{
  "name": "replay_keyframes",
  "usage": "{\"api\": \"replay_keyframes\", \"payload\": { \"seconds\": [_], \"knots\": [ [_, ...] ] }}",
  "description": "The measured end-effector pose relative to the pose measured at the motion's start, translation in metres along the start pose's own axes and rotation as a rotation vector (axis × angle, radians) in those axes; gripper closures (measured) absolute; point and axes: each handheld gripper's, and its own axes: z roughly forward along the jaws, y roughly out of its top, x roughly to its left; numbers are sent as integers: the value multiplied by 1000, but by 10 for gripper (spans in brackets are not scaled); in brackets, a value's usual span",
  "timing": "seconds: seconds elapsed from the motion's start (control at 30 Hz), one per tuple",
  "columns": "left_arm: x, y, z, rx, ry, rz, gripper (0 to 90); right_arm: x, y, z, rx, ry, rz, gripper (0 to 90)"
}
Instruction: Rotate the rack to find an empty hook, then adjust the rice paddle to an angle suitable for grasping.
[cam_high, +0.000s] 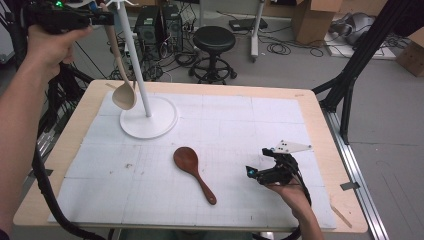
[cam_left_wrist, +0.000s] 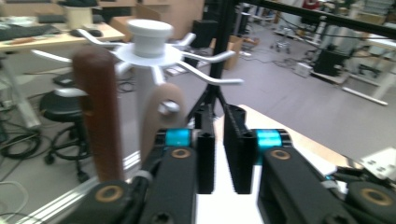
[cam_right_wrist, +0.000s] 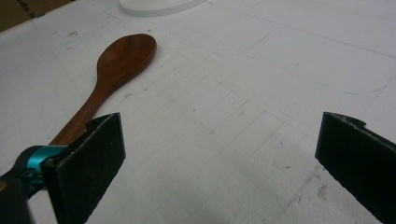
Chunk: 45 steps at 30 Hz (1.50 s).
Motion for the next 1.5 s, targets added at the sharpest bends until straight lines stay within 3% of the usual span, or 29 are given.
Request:
{"api": "replay_keyframes", "payload": {
  "seconds": [0.17, 0.33, 0.53, 0.9, 1.1, 1.43, 1.5],
  "knots": [
    [-2, -6, -3, 28, -19, 3, 777, 2, 0, 0, 5, 0, -2, 9],
    [-14, -8, -7, 29, -56, 33, 735, 3, 1, 1, 8, 4, -5, 9],
    [-25, -19, -11, 41, -61, 35, 703, 7, 2, 1, 2, 12, -16, 9],
    [-45, -53, -20, 45, -61, 42, 653, 10, 3, 5, 16, 28, -40, 9],
    [-56, -74, -22, 72, -56, 39, 621, 16, 5, 4, 18, 32, -57, 9],
    [-77, -97, -29, 75, -69, 49, 560, 26, 7, 0, 5, 26, -73, 9],
    [-81, -101, -30, 75, -88, 51, 554, 28, 8, 1, 9, 27, -75, 9]
  ]
}}
